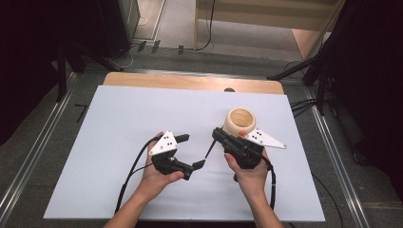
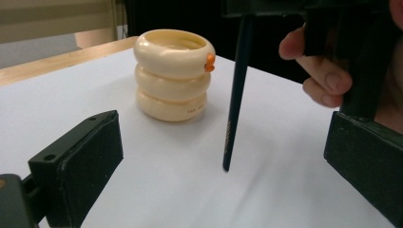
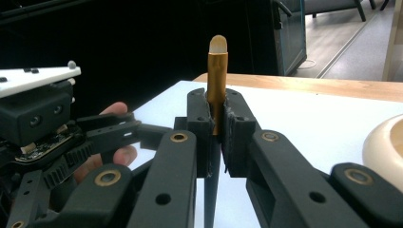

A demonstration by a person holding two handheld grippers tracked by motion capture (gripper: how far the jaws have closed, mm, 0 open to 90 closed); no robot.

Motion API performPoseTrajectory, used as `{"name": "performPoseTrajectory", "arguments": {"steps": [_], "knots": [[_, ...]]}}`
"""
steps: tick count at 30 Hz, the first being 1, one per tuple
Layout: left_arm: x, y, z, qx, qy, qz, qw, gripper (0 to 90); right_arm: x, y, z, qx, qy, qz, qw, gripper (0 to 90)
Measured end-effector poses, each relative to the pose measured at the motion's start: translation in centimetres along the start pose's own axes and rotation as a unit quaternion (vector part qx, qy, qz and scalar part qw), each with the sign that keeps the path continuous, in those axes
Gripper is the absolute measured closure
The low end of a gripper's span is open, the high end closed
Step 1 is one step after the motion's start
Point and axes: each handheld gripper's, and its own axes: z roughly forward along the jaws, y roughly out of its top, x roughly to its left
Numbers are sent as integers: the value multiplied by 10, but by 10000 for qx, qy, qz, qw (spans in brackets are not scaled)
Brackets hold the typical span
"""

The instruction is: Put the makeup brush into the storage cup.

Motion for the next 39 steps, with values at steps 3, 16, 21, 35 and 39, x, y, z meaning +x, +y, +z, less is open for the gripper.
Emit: {"name": "performPoseTrajectory", "arguments": {"steps": [3, 16, 21, 35, 39], "knots": [[2, -3, -7, -39, 128, -24, 9999, 0, -2, 1, -1, -26, -51, -25, 10000, 848], [14, -11, -40, -166, 581, 50, 9982, 0, -6, 4, -3, -33, -133, -93, 9999, 848], [19, -15, -50, -149, 698, 26, 9974, 0, -8, 5, -3, -45, -155, -88, 9998, 848], [30, -33, -84, -84, 999, 32, 9950, 0, -13, 10, -5, -96, -245, -152, 9995, 848], [31, -35, -93, -102, 1065, 41, 9943, 0, -14, 12, -6, -89, -286, -165, 9994, 848]]}}
